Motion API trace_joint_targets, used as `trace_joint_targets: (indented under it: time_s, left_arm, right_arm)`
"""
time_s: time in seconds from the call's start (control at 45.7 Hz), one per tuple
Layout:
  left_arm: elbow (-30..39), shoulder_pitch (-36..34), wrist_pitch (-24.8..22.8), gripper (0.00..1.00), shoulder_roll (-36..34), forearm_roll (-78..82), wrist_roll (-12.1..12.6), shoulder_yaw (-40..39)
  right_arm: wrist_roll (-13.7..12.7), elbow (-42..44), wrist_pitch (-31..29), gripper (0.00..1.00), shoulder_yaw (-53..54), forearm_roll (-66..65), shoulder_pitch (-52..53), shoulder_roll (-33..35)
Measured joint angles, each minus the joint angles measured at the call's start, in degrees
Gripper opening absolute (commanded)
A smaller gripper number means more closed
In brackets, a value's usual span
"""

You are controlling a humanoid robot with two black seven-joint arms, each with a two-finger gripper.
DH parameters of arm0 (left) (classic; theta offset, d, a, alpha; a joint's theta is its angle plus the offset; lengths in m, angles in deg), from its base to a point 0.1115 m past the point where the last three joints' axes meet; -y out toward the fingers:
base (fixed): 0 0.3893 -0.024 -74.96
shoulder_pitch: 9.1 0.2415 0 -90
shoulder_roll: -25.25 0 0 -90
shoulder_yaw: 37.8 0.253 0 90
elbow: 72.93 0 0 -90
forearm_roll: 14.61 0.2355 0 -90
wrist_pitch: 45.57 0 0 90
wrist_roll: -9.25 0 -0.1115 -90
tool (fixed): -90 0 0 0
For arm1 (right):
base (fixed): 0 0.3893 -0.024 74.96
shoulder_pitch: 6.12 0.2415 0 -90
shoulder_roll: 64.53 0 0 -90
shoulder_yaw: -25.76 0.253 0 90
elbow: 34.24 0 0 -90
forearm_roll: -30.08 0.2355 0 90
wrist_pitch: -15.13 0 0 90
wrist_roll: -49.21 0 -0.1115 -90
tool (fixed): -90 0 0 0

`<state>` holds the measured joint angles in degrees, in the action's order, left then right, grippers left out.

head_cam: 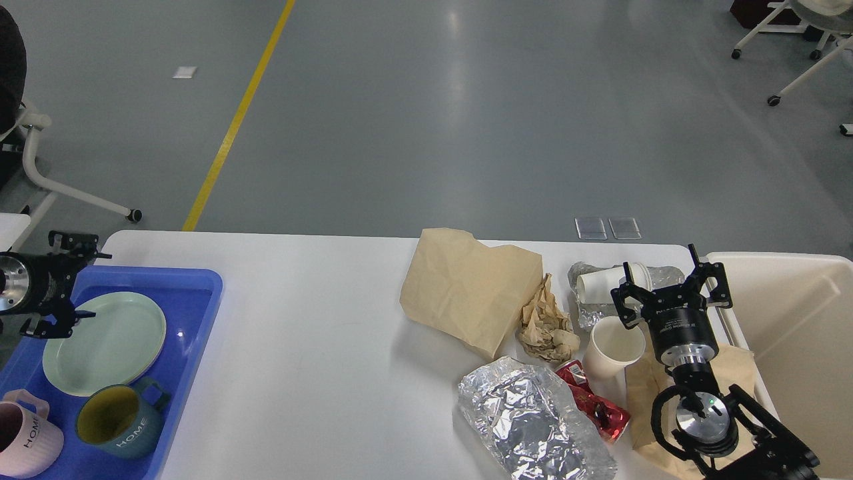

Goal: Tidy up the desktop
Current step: 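Release the plate and raise the left gripper above the tray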

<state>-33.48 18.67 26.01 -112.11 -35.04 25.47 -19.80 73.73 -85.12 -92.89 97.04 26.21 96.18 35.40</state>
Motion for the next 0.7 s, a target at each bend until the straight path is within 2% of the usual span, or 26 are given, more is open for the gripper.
trace_joint_targets:
  time_s: [0.109, 0.197, 0.306, 0.416, 0.503, 0.613, 0.7]
  left_arm:
    - [-0.31, 5.23, -0.04, 0.96, -0.26, 0.0, -0.56, -15.02]
    - [-0.43, 10.62, -0.04, 0.96, 0.76, -0.03, -2.08, -30.21]
    - [-0.29, 18.83, -0.04, 0.96, 4.63, 0.0, -6.76, -49.88]
    - [1.5, 26.17, -0.7, 0.96, 9.14, 2.0, -10.29, -63.06]
    - [7.07, 30.58, -1.07, 0.96, 11.0, 4.43, -11.38, -69.83]
    - [18.78, 39.23, 0.13, 0.96, 11.79, 6.83, -11.69, -78.83]
    - [24.82, 44.57, 1.15, 0.96, 13.78, 11.79, -12.19, -86.43]
  right_arm:
    - [0.0, 0.0, 0.0, 1.0, 0.0, 0.01, 0.0, 0.0]
    - [0.0, 0.0, 0.0, 1.0, 0.0, 0.0, 0.0, 0.0]
    - [0.0, 0.0, 0.0, 1.0, 0.0, 0.0, 0.0, 0.0]
    - [0.0, 0.0, 0.0, 1.0, 0.0, 0.0, 0.0, 0.0]
    - [0.0, -0.01, 0.0, 1.0, 0.0, 0.01, 0.0, 0.0]
    - [0.0, -0.01, 0.0, 1.0, 0.0, 0.0, 0.0, 0.0]
    - [0.0, -0.01, 0.0, 1.0, 0.0, 0.0, 0.0, 0.0]
